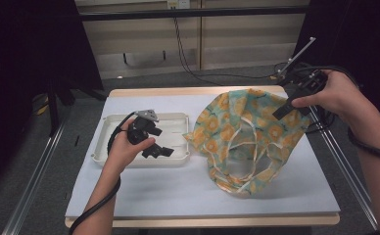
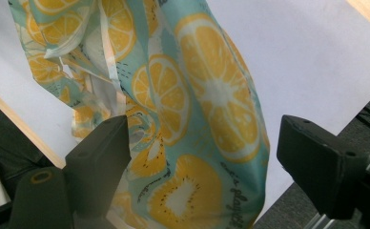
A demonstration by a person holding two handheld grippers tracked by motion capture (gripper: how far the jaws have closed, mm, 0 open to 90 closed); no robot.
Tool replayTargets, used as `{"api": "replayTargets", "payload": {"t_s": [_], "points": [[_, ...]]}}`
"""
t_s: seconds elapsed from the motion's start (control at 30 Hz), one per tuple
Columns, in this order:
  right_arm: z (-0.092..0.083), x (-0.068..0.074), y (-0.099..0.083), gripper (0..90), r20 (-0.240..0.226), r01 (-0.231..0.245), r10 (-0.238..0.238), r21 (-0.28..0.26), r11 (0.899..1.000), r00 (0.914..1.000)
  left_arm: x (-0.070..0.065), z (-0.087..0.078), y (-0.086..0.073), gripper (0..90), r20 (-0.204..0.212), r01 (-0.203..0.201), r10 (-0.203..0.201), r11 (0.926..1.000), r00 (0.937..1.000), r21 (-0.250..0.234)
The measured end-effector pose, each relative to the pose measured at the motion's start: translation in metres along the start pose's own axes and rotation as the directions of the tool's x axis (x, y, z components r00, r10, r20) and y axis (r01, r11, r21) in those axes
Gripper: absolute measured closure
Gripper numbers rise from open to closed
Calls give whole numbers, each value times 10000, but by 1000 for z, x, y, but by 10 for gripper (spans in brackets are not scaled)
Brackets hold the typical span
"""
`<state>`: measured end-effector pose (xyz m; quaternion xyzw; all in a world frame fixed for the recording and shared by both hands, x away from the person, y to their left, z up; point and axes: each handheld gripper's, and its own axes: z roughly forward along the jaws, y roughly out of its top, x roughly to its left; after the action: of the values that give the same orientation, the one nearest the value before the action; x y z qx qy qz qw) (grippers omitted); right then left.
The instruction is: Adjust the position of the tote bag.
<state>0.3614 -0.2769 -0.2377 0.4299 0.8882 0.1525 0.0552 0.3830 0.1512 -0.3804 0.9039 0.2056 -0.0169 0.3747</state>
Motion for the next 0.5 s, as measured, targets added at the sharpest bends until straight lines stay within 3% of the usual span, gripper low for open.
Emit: {"api": "replayTargets", "payload": {"t_s": [0.33,0.43,0.5], "points": [[0,-4,-13,160,15,-222,222,111,9997,9998,-6,9,21,19,222,-395,380,9965,9990,731],[-1,-7,-18,160,18,-290,290,60,9996,9996,-8,12,25,17,492,-335,308,9980,9983,535],[-1,-7,-21,160,-31,-330,330,11,9995,9994,-11,15,30,17,572,-540,501,9962,9971,682]]}}
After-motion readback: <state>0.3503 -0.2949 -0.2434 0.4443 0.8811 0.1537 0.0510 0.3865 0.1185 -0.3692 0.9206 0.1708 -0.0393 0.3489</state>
